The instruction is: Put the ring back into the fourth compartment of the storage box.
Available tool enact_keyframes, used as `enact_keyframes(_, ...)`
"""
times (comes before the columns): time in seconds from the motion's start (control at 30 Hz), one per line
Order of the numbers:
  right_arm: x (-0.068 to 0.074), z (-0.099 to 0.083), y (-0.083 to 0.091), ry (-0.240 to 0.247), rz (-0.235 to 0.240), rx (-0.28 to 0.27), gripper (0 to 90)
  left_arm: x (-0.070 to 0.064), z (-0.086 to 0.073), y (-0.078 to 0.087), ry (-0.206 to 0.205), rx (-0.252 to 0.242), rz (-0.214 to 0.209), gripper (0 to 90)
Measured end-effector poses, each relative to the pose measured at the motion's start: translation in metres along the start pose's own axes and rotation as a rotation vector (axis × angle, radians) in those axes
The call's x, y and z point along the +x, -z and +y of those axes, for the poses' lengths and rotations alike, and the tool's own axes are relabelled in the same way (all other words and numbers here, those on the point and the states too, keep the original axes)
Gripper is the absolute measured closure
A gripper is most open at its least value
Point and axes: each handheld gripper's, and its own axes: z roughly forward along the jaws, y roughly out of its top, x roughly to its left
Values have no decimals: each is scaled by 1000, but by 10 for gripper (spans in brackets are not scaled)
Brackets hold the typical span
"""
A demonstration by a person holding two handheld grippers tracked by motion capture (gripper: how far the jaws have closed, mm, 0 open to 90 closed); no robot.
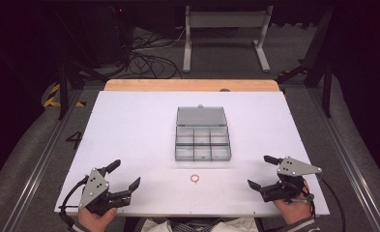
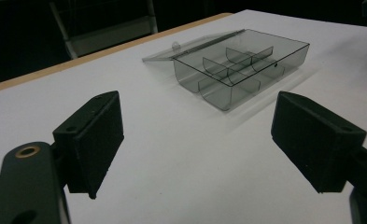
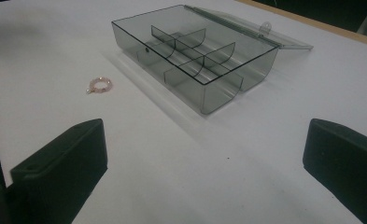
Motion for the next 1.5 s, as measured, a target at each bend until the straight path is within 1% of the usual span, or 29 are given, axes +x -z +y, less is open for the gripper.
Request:
enact_keyframes(0.33, 0, 0, 0, -6, 5, -2, 4, 1, 0, 1, -8, -1, 2, 175)
enact_keyframes(0.63, -1, -1, -1, -9, 9, 2, 4, 0, 0, 0, -4, 2, 6, 180)
enact_keyframes(0.83, -1, -1, -2, -11, 13, 3, 5, 1, 1, 0, -18, 12, 20, 191)
enact_keyframes(0.9, -1, 0, -3, -8, 15, 6, 5, 2, 1, 0, -18, 12, 17, 191)
enact_keyframes(0.93, -1, 0, -3, -8, 16, 7, 4, 1, 2, 0, -8, 10, 14, 191)
enact_keyframes(0.97, -1, 0, -3, -8, 16, 7, 4, 2, 2, 0, -13, 11, 13, 191)
enact_keyframes(1.0, -1, 0, -3, -6, 16, 8, 4, 2, 3, 0, -6, 13, 10, 191)
enact_keyframes(1.07, 0, 0, -3, -4, 17, 8, 4, 1, 4, -1, -1, 20, 4, 191)
enact_keyframes(1.13, -1, 0, -2, -6, 18, 4, 4, 1, 6, -2, -7, 26, -2, 191)
enact_keyframes(1.17, -1, 0, -2, -6, 18, 3, 4, 1, 7, -2, 2, 29, -9, 191)
enact_keyframes(1.2, -1, 0, -3, -8, 19, 6, 5, 1, 8, -3, 3, 30, -14, 192)
enact_keyframes(1.23, -1, 0, -3, -8, 19, 6, 5, 2, 9, -4, -3, 32, -16, 192)
enact_keyframes(1.33, 0, 0, -3, -7, 21, 6, 4, 0, 12, -7, 8, 41, -31, 192)
enact_keyframes(1.4, 0, 0, -3, -7, 21, 6, 5, -2, 15, -9, -6, 44, -36, 192)
enact_keyframes(1.5, 0, 0, -3, -8, 23, 6, 5, -5, 19, -12, -4, 42, -49, 193)
